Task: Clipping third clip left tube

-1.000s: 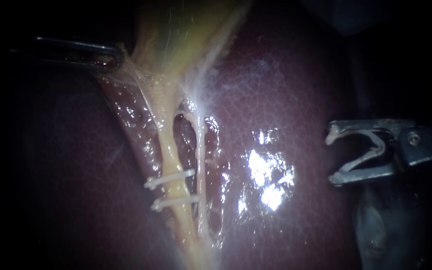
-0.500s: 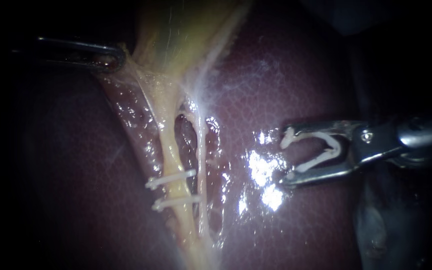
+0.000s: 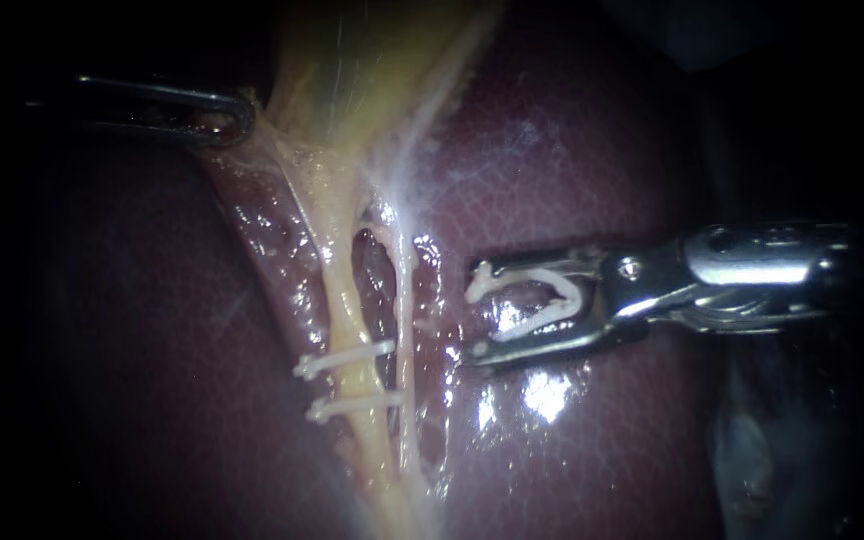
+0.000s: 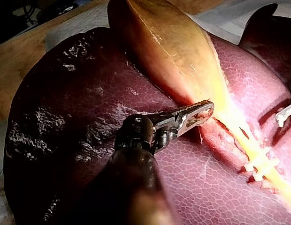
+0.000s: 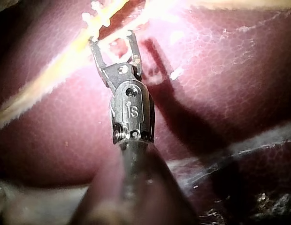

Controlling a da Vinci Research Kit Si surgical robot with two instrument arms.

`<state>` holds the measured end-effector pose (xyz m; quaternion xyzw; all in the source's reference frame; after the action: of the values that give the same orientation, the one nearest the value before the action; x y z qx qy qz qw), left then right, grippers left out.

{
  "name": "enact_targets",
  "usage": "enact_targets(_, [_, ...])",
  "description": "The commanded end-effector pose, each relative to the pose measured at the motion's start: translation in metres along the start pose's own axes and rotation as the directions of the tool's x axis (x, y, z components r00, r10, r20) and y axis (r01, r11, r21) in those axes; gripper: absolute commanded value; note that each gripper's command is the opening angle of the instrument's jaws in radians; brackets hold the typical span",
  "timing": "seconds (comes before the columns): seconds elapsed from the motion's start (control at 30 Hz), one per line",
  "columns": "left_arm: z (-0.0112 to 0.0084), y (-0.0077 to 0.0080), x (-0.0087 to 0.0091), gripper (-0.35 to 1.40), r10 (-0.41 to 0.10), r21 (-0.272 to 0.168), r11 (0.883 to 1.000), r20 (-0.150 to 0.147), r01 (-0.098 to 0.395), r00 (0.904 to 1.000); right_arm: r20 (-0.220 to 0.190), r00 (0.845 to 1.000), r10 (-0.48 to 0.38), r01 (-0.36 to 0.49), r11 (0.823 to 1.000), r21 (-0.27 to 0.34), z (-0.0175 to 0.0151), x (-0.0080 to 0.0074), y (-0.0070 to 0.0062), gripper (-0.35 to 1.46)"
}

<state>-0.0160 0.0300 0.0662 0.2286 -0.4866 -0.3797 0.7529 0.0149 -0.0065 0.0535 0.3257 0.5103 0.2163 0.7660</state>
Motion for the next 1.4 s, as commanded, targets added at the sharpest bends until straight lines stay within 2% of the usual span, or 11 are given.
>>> enact_targets(0.03, [0.0,0.0,0.0,-0.35,0.0,0.002,1.0,-0.001,0.0,1.0,-0.002,1.0,0.006,-0.006,1.0,0.002,0.0003,-0.0001,0.0003,0.48])
enact_targets(0.17, [0.0,-0.0002,0.0,-0.35,0.0,0.002,1.0,-0.001,0.0,1.0,-0.01,1.0,0.029,-0.029,1.0,0.005,0.0018,-0.0007,0.0011,0.48])
enact_targets(0.47, [0.0,-0.0002,0.0,-0.35,0.0,0.001,1.0,0.0,0.0,1.0,-0.037,0.995,0.093,-0.09,0.994,0.056,0.0047,-0.002,0.0025,0.48])
enact_targets(0.83, [0.0001,-0.0003,0.0,-0.35,0.0,0.001,1.0,0.0,0.0,1.0,-0.044,0.99,0.131,-0.124,0.985,0.123,0.0072,-0.0038,0.0046,0.46])
enact_targets(1.07, [0.0001,-0.0003,0.0001,-0.35,0.0,0.0,1.0,0.0,0.0,1.0,-0.048,0.987,0.153,-0.145,0.98,0.137,0.0083,-0.005,0.0061,0.46])
enact_targets(1.27, [0.0001,-0.0003,0.0001,-0.35,0.0,0.0,1.0,0.0,0.0,1.0,-0.074,0.981,0.178,-0.166,0.975,0.146,0.0089,-0.0052,0.0077,0.47])
enact_targets(1.4, [0.0002,-0.0003,0.0001,-0.35,0.001,0.002,1.0,-0.001,-0.001,1.0,-0.097,0.975,0.198,-0.181,0.97,0.162,0.0096,-0.005,0.0082,0.48])
